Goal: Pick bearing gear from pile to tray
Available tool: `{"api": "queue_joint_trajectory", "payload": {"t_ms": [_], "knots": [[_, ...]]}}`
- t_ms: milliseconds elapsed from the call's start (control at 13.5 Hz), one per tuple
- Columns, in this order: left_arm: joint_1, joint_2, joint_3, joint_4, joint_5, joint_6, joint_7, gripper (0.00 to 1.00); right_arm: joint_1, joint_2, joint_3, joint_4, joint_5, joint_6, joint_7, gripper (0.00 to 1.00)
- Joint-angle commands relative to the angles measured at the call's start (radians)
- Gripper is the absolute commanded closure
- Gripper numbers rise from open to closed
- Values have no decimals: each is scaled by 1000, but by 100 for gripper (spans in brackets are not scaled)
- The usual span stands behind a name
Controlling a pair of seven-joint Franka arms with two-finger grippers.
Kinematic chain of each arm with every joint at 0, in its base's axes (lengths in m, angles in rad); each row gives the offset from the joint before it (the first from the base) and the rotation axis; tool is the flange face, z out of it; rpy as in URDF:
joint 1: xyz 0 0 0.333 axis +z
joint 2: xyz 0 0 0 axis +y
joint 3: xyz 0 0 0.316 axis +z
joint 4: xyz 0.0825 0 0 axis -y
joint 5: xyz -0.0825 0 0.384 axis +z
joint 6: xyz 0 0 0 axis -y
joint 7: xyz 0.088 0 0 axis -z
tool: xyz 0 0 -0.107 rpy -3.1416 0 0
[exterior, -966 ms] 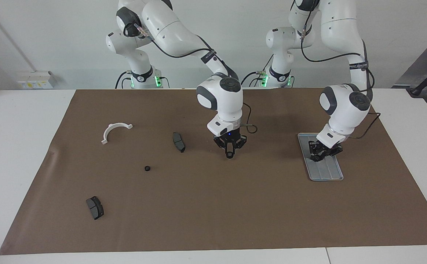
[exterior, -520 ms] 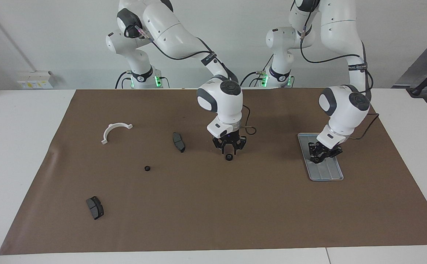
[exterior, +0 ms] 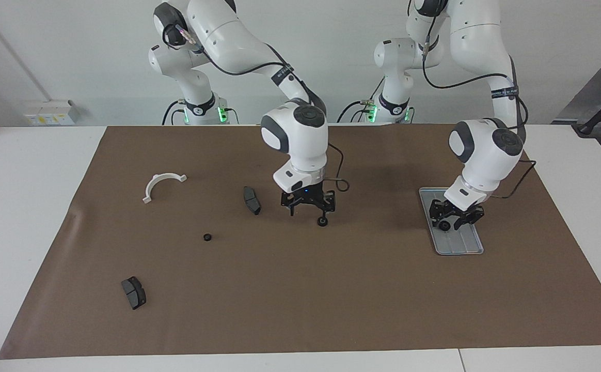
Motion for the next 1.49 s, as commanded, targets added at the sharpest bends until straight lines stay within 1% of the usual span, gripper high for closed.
{"api": "queue_joint_trajectory", "payload": {"t_ms": [0, 223, 372, 520, 669, 818, 892, 966, 1115, 1264, 1412], "knots": [[-65, 41, 12, 118, -13, -104, -117, 33, -113, -72, 17, -42, -5, -57, -173, 0], [-177, 40, 12, 119, -13, -91, -333, 33, -217, -91, 17, -62, -5, -59, -381, 0], [-237, 41, 12, 119, -13, -83, -433, 34, -295, -94, 21, -98, 2, -50, -538, 0], [-286, 41, 12, 118, -15, -60, -523, 35, -347, -120, 21, -172, 82, -7, -697, 0], [-335, 46, 12, 112, -15, -22, -597, 37, -397, -135, 21, -245, 96, 56, -854, 0], [-386, 49, 12, 104, -17, 27, -665, 37, -429, -149, 21, -319, 98, 120, -911, 0], [-412, 61, 12, 104, -15, 49, -700, 38, -429, -152, 21, -347, 98, 152, -919, 2], [-434, 70, 12, 106, -15, 76, -738, 38, -427, -152, 21, -367, 98, 182, -918, 12], [-467, 84, 15, 106, -15, 92, -775, 40, -427, -140, 21, -387, 104, 228, -918, 25], [-495, 101, 16, 107, -13, 104, -807, 41, -418, -134, 21, -394, 142, 243, -918, 33], [-521, 109, 16, 107, -13, 110, -834, 41, -418, -134, 21, -419, 144, 263, -919, 36]]}}
